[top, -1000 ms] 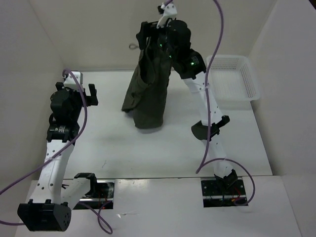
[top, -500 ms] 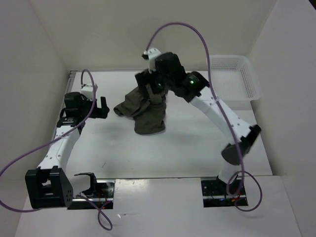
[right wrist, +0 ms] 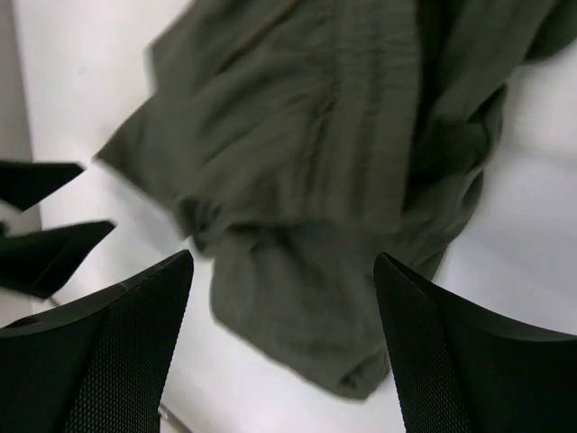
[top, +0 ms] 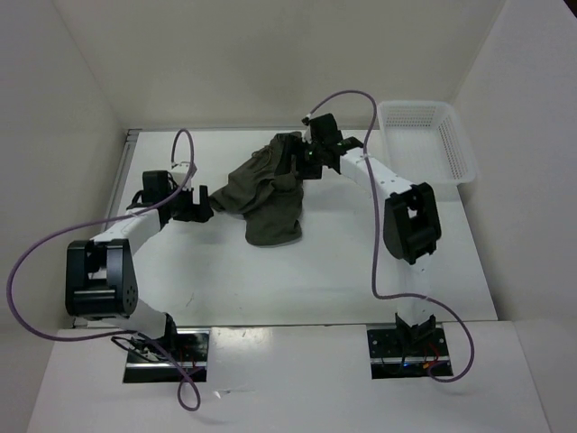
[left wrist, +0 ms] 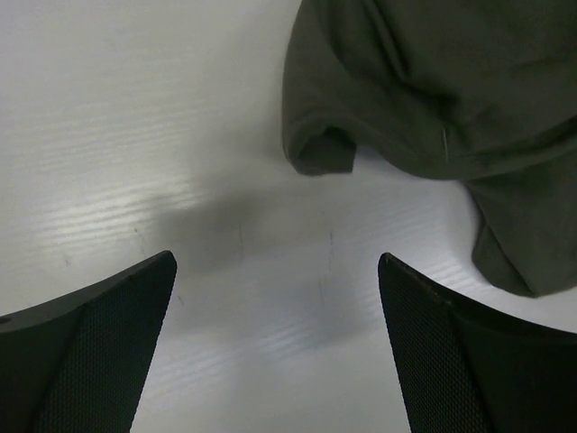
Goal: Fold and stack the shorts
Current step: Move the shorts to the center of the board
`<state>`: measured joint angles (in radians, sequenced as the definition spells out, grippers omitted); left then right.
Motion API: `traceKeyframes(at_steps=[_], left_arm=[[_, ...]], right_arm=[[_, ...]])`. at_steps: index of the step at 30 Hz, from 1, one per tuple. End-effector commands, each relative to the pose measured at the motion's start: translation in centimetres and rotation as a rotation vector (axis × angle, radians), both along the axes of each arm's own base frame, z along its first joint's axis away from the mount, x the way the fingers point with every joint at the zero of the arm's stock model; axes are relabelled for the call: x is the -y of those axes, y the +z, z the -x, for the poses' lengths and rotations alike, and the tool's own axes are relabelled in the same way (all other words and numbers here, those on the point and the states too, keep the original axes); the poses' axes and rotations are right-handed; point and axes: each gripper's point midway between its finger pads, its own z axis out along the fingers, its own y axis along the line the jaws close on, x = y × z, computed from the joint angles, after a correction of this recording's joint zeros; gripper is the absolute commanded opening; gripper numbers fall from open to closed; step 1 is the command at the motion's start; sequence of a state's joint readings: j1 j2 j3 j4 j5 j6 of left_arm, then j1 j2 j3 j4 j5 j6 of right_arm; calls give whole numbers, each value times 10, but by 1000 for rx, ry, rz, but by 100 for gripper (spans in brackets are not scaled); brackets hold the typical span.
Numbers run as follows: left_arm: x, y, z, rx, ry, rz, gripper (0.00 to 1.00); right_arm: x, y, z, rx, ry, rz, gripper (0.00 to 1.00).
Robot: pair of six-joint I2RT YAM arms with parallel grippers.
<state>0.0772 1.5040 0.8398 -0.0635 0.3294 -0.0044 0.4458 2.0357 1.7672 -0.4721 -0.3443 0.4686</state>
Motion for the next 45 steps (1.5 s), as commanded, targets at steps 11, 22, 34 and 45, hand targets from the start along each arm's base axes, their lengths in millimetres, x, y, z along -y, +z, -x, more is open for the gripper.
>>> traceKeyframes(at_steps=[11,22,34,45], left_arm=[[31,-19,-82,135,-80,-15,99],[66,-17,-91,136,-190,46,8],[-5,160,-137,474,114,-145,0],[23,243,-34,409,22,-117,6]], right_arm=[[-6,-66,-65,44,-85,59,81],[-5,-53,-64,98,-63,95,8],[21,175,-117,665,-147,83,0],[80,225,-24,833,60,286,0]])
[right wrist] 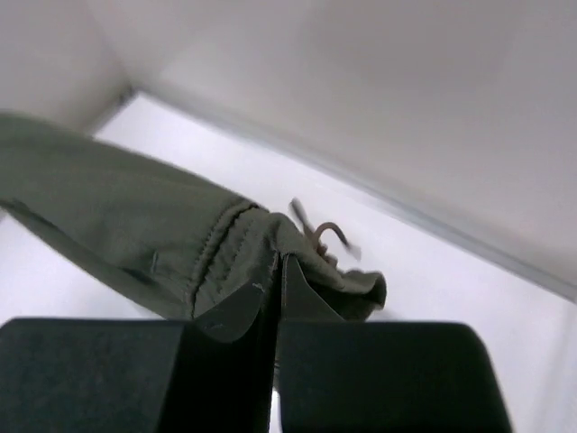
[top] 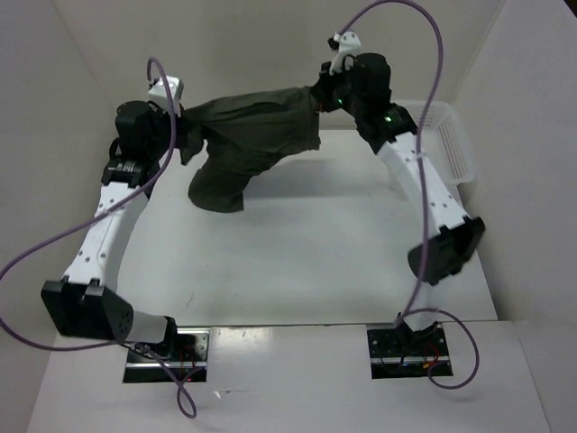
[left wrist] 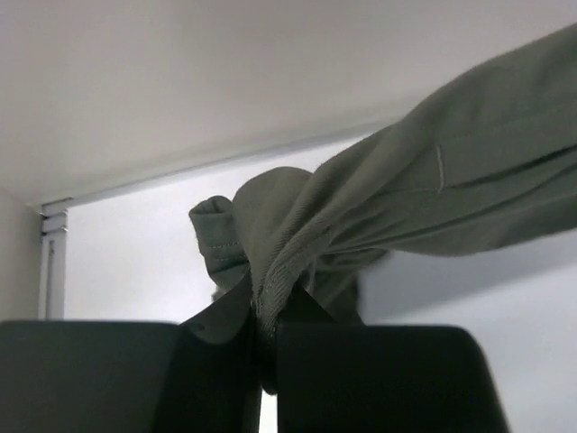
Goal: Fold and stack the shorts
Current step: Move the shorts to the center of the board
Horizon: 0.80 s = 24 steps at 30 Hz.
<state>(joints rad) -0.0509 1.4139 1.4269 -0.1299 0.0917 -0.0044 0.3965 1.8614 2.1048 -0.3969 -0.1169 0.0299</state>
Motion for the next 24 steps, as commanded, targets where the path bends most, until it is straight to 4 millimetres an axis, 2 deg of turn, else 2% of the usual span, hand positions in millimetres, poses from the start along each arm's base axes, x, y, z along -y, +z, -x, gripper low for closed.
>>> traceKeyframes(at_steps=[1,2,3,4,5,6,7,8,9,11,13,15,16,17,18,19,20,21,23,24], left_arm=[[26,-80,78,-334,-102,-14,8],[33,-80,105,-334,-134,-15,11],[43,-96,127,-383,-185,-11,17],[55,-117,152,-450,-232,-26,25],[59,-140,181,-500,-267,-31,55],[64,-152,196,-539,-297,-36,69],[71,-164,219,-596,-347,-44,75],[69,-181,231,-663,-354,-46,83],[69,-191,241,-711,-360,-54,85],[65,-203,247,-747,-350,-63,87],[58,-221,254,-806,-323,-85,89],[55,-229,245,-797,-295,-103,91],[46,-243,238,-823,-241,-143,91],[43,-250,233,-830,-216,-173,91],[41,-252,219,-798,-185,-198,91],[33,-271,213,-838,-139,-240,91],[18,-275,197,-798,-43,-298,91],[10,-288,193,-831,-3,-338,89],[-2,-296,193,-857,50,-390,87],[-4,-300,199,-892,49,-402,87]], right_arm=[[23,-13,53,51,95,197,0],[25,-30,66,26,135,232,0],[30,-87,81,-85,172,297,0],[36,-92,101,-82,198,321,0],[41,-142,121,-171,257,378,1],[46,-162,132,-212,268,399,21],[50,-173,145,-236,284,410,42],[58,-206,156,-290,296,463,55],[64,-219,162,-308,306,501,71],[81,-248,175,-332,339,624,75],[95,-260,183,-340,362,723,76],[101,-261,186,-319,372,766,80],[101,-261,185,-311,379,776,81],[102,-261,185,-301,388,790,83],[99,-261,186,-298,402,780,85],[98,-263,190,-312,419,775,88],[96,-262,192,-310,434,784,88],[88,-264,200,-296,492,811,90],[85,-281,223,-328,592,885,91],[82,-287,230,-326,629,918,91]])
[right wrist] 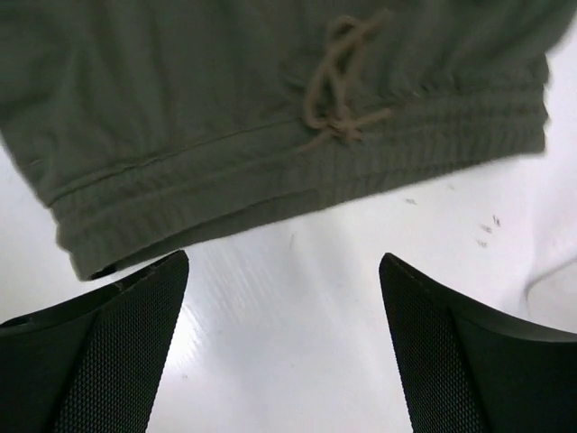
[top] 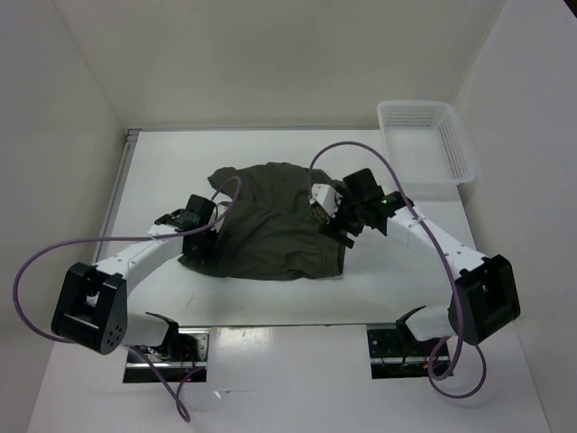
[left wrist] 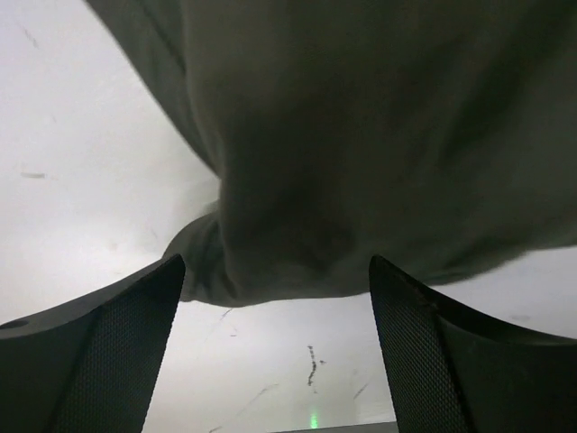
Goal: Fold and stack the shorts
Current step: Move the shorts to the center of the board, then flatten the shorts out
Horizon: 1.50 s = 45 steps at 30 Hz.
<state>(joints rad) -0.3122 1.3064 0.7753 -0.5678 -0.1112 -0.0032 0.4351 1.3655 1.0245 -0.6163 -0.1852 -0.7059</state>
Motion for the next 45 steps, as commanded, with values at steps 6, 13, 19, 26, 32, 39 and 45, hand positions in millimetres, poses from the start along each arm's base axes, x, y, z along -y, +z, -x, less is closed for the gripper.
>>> traceKeyframes(at_steps=[6,13,19,26,32,39,45], left_arm=[[-31,-16,3,10,61,-148,97],[-30,-41,12,-43,51,-148,95],[-35,-56,21,-113,57,-171,45],[-26,-54,8,-120,55,-127,0],[-24,40,-113,252,161,-90,0],[-71,317,-256,901,401,-3,0],[-68,377,-211,958,375,40,0]], right_arm=[[-40,-33,66,-35,395,175,91],[-55,-75,99,-93,497,231,87],[-36,-101,90,-38,443,315,56],[-65,-75,39,102,320,212,0],[-100,35,-79,365,142,33,0],[-75,284,-241,784,-292,-281,0],[-92,335,-194,810,-185,-320,0]])
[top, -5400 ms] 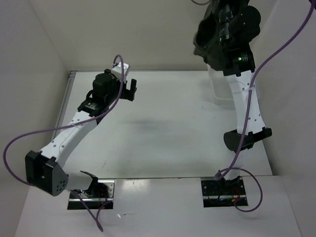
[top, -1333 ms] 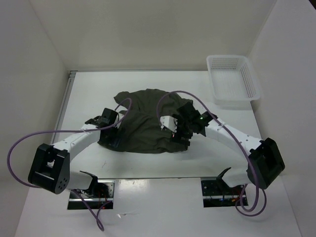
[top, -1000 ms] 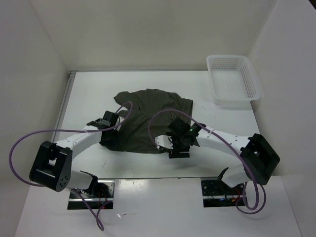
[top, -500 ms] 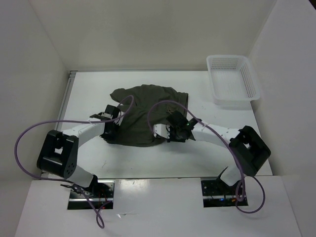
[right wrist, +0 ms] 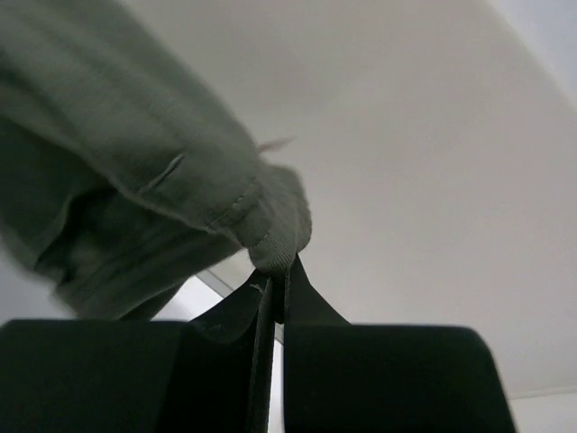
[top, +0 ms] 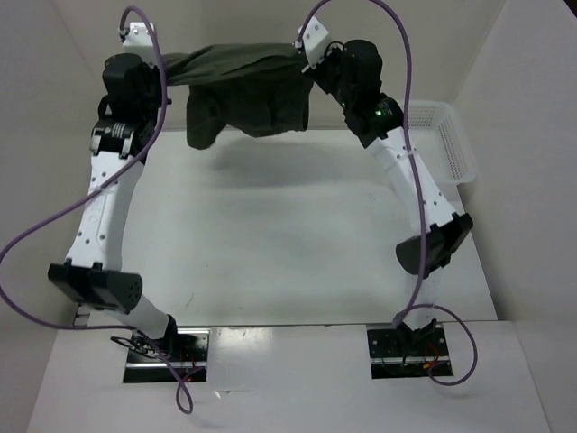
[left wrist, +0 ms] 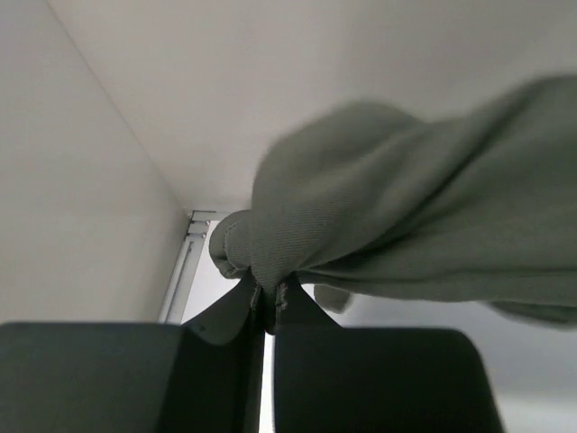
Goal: Fold and stack the shorts
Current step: Flatten the shorts out
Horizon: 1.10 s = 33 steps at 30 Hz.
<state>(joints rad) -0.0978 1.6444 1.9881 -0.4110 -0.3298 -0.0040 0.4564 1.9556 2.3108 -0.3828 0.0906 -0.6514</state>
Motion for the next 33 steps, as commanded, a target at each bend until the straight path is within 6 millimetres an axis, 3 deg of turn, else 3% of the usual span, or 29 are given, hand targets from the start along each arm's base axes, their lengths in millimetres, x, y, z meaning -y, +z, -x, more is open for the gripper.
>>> traceKeyframes(at_steps=[1,2,3,4,5,6,7,8,9,11,12,13,14,15,17,19,21,24,29,31,32,33], left_arm=[[5,-55,34,-178,-6,-29,0],[6,-67,40,-190,-2,-34,0],[8,-68,56,-184,-4,-37,0],[7,-86,63,-221,-4,-43,0],[8,-126,80,-316,-15,-58,0],[10,-147,91,-371,-24,-68,1],[17,-173,105,-449,-47,-86,1],[19,-188,121,-489,-61,-96,3],[21,-236,144,-612,-85,-118,6],[32,-275,183,-751,-154,-148,10],[35,-291,202,-825,-187,-158,14],[43,-319,237,-981,-261,-162,32],[45,-325,254,-1040,-290,-147,39],[49,-332,269,-1097,-326,-139,46],[50,-345,297,-1211,-365,-112,55],[50,-351,299,-1217,-365,-112,58],[51,-355,290,-1192,-358,-117,62],[48,-361,262,-1144,-313,-124,64],[48,-370,203,-1106,-265,-66,67],[38,-374,177,-1057,-221,-34,66],[33,-374,166,-1034,-205,-23,66],[34,-361,141,-962,-211,10,66]], right_arm=[[-25,-12,44,-64,87,70,0],[-25,-26,49,-97,111,108,0],[-23,-60,51,-164,116,165,0],[-20,-61,63,-159,131,209,0],[-23,-75,72,-182,160,251,0],[-22,-122,81,-268,183,330,0],[-15,-128,92,-255,192,410,0],[-16,-147,103,-275,197,478,0],[-9,-200,119,-364,222,574,0],[-3,-229,142,-400,266,648,0],[3,-270,163,-487,313,705,0],[11,-284,178,-533,337,723,0],[17,-299,190,-574,366,747,0],[25,-330,214,-648,420,789,0],[36,-347,238,-692,459,833,0],[50,-371,259,-772,486,862,0],[54,-377,267,-794,505,875,0],[56,-380,269,-797,512,886,1],[76,-398,287,-852,527,961,1],[83,-402,296,-863,535,975,1],[89,-408,303,-881,539,983,1],[91,-411,306,-891,541,987,1]])
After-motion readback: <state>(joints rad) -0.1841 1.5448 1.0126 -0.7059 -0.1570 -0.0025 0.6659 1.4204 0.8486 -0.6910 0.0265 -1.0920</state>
